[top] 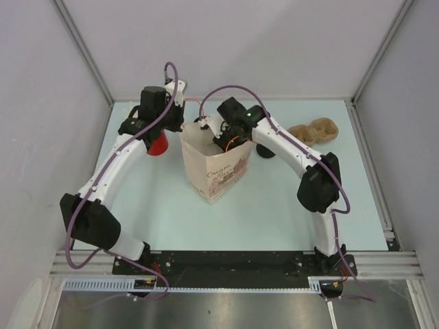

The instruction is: Pack the takeout coffee

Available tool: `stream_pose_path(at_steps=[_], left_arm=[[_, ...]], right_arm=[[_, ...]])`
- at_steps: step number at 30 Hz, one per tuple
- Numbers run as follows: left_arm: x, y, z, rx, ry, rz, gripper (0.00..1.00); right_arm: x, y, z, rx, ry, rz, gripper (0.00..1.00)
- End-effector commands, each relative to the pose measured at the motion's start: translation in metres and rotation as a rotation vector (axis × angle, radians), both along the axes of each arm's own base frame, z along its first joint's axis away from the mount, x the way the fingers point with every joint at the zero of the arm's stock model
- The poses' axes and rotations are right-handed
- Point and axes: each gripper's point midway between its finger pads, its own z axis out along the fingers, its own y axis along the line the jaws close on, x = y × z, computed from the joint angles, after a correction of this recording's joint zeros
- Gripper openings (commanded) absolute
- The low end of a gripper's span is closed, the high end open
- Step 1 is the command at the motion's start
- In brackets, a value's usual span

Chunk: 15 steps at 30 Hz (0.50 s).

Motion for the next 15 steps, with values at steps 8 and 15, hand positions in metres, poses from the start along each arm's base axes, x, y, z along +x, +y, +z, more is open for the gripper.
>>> stream_pose_path(at_steps=[8, 15], left_arm=[[-0.004, -0.005, -0.005, -0.016, 0.049, -0.013, 0.02], [-0.013, -0.020, -0.005, -0.054, 0.066, -0.102, 0.04]], right_arm=[[-0.012, -0.007, 0.019, -0.005, -0.035, 0.039, 0.00], [-0.011, -0.003, 0.025, 0.014, -0.067, 0.052, 0.00]])
